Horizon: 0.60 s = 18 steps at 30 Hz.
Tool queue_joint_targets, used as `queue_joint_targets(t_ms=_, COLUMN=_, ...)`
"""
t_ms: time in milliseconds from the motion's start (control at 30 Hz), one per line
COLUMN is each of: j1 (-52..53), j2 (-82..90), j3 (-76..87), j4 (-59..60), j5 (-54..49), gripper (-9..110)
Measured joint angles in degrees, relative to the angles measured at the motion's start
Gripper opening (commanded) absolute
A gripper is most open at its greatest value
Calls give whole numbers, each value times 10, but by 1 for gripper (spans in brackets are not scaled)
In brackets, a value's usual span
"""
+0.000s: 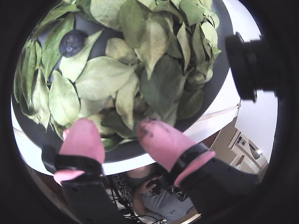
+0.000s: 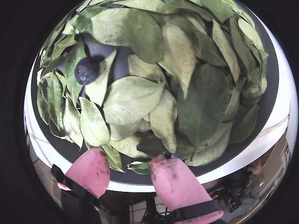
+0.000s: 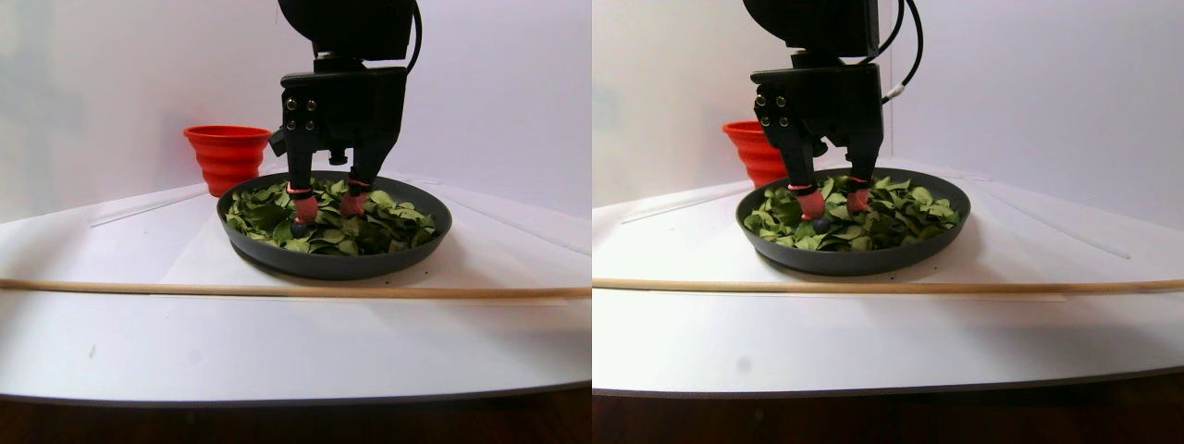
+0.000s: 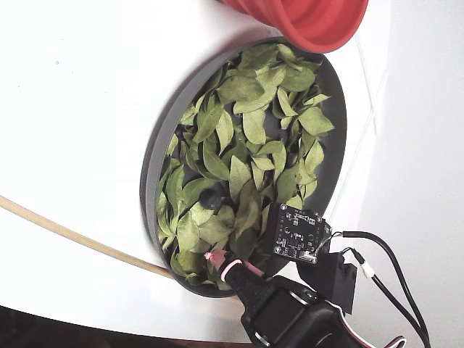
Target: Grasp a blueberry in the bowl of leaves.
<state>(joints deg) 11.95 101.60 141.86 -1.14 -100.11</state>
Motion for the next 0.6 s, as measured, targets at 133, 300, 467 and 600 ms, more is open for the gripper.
queue_joint_targets(t_ms=133, j1=-4, j2=-9, j3=-11, j4=-6, j5=10, gripper=17)
queue_joint_targets(t_ms=300, j1=-21, j2=-27, j3=-25, j4=-22, j5=8, gripper=17)
queue_joint_targets(t_ms=467, j1=-29, j2=-48, j3=-33, j4=-36, j5=19, gripper=17)
queue_joint_targets(t_ms=600, j1=-36, j2=-63, j3=-43, j4=-45, j5=19, gripper=17)
